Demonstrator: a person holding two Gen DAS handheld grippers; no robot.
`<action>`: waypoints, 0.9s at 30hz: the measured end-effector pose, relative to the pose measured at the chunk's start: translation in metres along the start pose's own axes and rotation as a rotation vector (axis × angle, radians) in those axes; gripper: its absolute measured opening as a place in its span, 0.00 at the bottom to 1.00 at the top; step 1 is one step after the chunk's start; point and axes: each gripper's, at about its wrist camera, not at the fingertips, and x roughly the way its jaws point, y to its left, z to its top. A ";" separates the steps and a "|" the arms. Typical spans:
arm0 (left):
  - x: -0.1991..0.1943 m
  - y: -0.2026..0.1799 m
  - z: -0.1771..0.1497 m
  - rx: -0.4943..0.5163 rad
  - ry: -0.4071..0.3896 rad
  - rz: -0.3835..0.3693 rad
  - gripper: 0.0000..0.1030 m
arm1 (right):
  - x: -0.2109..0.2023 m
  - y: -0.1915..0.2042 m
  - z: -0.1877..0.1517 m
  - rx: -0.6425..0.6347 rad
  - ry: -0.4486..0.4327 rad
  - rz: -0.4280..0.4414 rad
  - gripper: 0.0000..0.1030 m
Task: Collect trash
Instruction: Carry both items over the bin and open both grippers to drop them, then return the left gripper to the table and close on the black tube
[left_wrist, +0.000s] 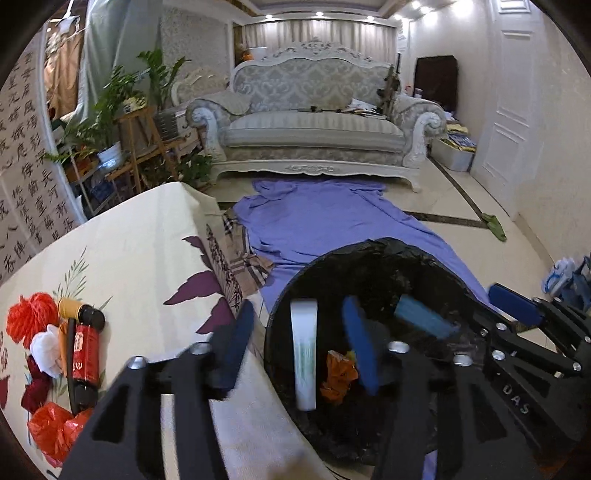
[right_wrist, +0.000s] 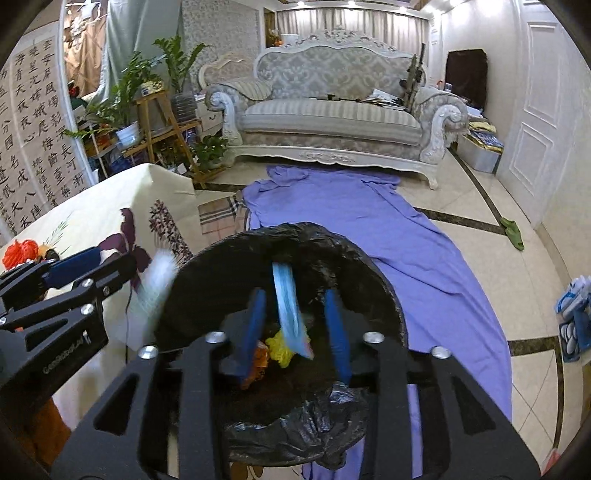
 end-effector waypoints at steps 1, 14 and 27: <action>-0.001 0.002 -0.001 -0.003 0.003 0.002 0.52 | 0.000 -0.002 0.000 0.002 0.000 -0.001 0.38; -0.037 0.030 -0.013 -0.070 0.004 0.056 0.71 | -0.020 0.032 -0.005 -0.028 -0.008 0.061 0.59; -0.105 0.116 -0.059 -0.181 -0.012 0.250 0.75 | -0.043 0.123 -0.017 -0.174 -0.003 0.227 0.65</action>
